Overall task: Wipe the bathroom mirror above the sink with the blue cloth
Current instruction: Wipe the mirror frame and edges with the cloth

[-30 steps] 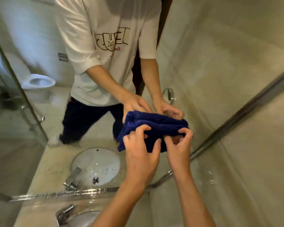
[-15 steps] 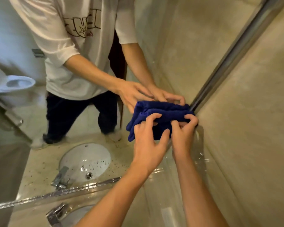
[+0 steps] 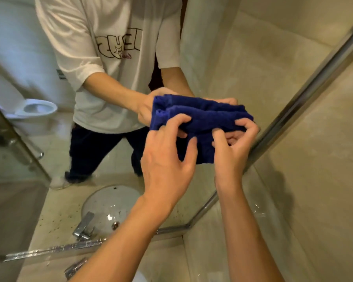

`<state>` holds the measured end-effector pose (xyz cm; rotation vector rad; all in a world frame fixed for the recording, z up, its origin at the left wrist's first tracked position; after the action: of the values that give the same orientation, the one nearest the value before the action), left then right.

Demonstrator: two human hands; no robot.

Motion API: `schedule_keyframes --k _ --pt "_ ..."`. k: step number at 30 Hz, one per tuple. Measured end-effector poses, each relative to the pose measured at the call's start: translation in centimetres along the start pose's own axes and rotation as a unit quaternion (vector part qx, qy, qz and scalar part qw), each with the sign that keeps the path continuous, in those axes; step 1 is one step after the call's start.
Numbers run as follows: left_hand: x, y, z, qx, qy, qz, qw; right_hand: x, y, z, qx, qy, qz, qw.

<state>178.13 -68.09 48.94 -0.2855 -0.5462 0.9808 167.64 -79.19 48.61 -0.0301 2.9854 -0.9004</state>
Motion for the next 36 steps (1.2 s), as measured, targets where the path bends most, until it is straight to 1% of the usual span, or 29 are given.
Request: schedule_keyframes --k 3,5,7,9,10,12,17,20,22,24,26,29,32,34,36 --pt "0.4 1.4 -3.0 0.034 -0.024 -0.012 0.999 -0.9 2.8 2.0 -0.045 0.01 -0.008 0.999" --pt "0.9 2.4 -5.7 0.063 -0.027 -0.024 0.997 -1.6 5.3 3.9 -0.097 0.015 -0.026 0.995" --pt "1.8 3.4 -8.4 0.103 -0.023 -0.039 0.994 -2.8 8.2 5.6 -0.15 0.013 -0.05 0.987" --pt "3.4 4.2 -10.9 0.152 -0.002 -0.036 0.988 -4.4 10.6 6.4 -0.172 0.013 -0.072 0.982" --pt "4.4 4.3 -11.8 0.165 0.01 -0.029 0.986 -5.2 11.4 6.1 -0.167 0.012 -0.076 0.983" --pt "6.8 3.9 -12.3 0.163 0.021 0.0 0.986 -7.0 12.1 4.5 -0.134 0.004 -0.074 0.988" --pt "14.0 0.3 -10.0 0.114 0.051 0.102 0.987 -11.7 10.8 -3.7 -0.002 -0.012 -0.08 0.997" --pt "18.0 -2.2 -8.0 0.075 0.056 0.143 0.985 -14.2 9.8 -8.4 0.071 -0.006 -0.081 0.994" --pt "20.1 -3.1 -7.6 0.066 0.049 0.162 0.983 -15.6 10.3 -10.2 0.098 0.001 -0.082 0.992" --pt "21.2 -3.1 -8.5 0.08 0.039 0.169 0.982 -16.7 11.5 -10.6 0.096 0.008 -0.087 0.992" --pt "22.0 -2.3 -10.7 0.11 0.04 0.175 0.978 -17.8 13.4 -9.8 0.083 0.016 -0.109 0.99" --pt "23.5 -0.3 -15.2 0.162 0.039 0.183 0.969 -19.9 17.2 -7.4 0.036 0.031 -0.166 0.985" --pt "25.8 0.8 -18.8 0.198 0.01 0.19 0.962 -22.3 21.4 -6.1 -0.008 0.038 -0.174 0.984" --pt "28.1 1.3 -20.5 0.224 0.006 0.222 0.949 -24.2 23.7 -6.2 -0.022 0.034 -0.18 0.983" --pt "30.6 1.6 -22.4 0.275 -0.005 0.26 0.926 -25.7 25.2 -6.5 -0.024 0.032 -0.182 0.982"
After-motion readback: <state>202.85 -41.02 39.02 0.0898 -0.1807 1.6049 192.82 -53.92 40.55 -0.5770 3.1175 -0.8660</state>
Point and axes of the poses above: each hand's wrist, its own y-axis away from the middle knuckle, its own x-axis out of the back of the hand, z = x × y, the point moved 5 cm from there along -y, towards the middle knuckle, and after that the axes turned 9 degrees about x, right-handed, at the moved point
